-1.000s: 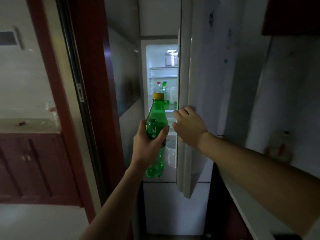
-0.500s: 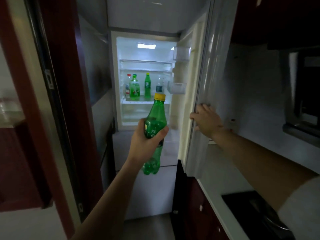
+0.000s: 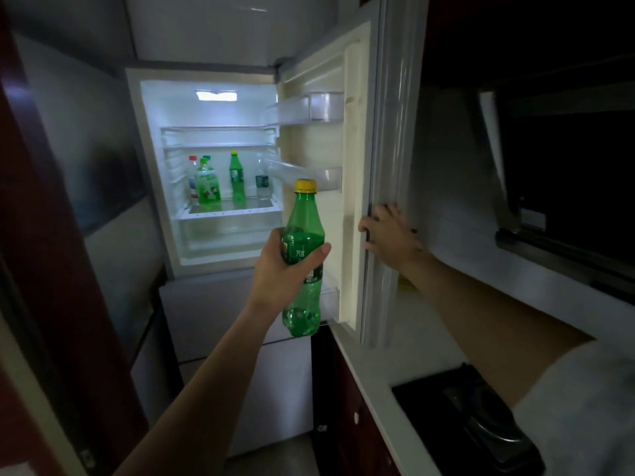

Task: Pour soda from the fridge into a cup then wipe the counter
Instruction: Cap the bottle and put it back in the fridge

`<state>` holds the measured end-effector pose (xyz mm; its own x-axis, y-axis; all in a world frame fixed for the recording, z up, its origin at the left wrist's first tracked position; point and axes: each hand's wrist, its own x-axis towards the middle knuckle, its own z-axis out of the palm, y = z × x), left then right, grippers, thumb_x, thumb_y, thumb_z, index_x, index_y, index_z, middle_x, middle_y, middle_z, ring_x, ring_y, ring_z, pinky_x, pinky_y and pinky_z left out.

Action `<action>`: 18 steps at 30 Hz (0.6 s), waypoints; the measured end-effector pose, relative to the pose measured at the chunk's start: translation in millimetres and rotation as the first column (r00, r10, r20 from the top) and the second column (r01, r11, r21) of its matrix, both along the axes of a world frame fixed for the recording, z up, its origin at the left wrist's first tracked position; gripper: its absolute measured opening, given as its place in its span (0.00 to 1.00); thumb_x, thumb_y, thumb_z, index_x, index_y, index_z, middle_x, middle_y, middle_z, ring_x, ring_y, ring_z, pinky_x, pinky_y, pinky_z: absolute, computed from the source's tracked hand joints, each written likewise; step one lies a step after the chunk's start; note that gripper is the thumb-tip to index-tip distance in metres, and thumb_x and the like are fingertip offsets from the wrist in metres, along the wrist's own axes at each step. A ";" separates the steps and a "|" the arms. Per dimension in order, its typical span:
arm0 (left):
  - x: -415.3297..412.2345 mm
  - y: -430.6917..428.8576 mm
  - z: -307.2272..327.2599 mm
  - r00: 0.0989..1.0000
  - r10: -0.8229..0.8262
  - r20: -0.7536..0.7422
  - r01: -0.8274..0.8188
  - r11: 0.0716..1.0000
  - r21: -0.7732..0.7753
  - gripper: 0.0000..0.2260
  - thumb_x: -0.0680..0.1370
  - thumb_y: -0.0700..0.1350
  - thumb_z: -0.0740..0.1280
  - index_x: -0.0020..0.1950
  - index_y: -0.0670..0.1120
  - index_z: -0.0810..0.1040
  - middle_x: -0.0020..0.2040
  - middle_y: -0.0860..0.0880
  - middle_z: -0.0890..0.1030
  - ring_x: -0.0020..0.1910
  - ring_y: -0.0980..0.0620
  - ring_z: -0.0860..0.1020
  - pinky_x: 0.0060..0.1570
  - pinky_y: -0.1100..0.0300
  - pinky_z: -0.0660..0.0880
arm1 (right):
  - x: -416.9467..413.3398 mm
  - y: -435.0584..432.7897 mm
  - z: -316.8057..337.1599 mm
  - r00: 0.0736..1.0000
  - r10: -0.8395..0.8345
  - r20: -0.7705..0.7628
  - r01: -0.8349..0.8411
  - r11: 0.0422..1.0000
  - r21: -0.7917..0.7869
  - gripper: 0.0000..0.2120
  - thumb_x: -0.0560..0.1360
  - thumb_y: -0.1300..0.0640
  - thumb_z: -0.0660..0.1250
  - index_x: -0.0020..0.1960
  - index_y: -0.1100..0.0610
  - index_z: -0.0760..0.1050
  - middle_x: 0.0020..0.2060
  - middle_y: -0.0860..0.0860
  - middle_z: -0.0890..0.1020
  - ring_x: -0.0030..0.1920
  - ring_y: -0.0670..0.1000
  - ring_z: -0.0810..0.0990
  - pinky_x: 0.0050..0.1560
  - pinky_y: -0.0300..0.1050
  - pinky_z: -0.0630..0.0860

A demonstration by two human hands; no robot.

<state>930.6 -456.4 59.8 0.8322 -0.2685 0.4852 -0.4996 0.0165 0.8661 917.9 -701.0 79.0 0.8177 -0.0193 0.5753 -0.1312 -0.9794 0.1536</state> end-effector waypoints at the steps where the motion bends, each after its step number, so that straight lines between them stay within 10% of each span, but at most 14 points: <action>1: 0.8 -13.9 1.2 1.000 -0.001 0.008 0.001 1.000 0.010 0.19 0.69 0.55 0.78 0.53 0.51 0.76 0.45 0.55 0.83 0.42 0.60 0.82 0.42 0.59 0.79 | 0.6 -11.0 0.4 1.000 0.000 0.004 0.000 1.000 -0.009 0.14 0.74 0.54 0.69 0.59 0.54 0.74 0.60 0.56 0.71 0.62 0.59 0.67 0.65 0.53 0.63; 18: 49.7 -77.1 -10.3 0.999 0.050 -0.001 -0.050 0.998 0.049 0.23 0.68 0.58 0.77 0.55 0.50 0.75 0.48 0.53 0.83 0.46 0.55 0.82 0.48 0.53 0.81 | 20.8 -121.6 -18.8 0.973 0.089 0.212 -0.102 0.994 0.050 0.18 0.63 0.58 0.81 0.46 0.62 0.77 0.48 0.62 0.76 0.52 0.65 0.73 0.49 0.54 0.75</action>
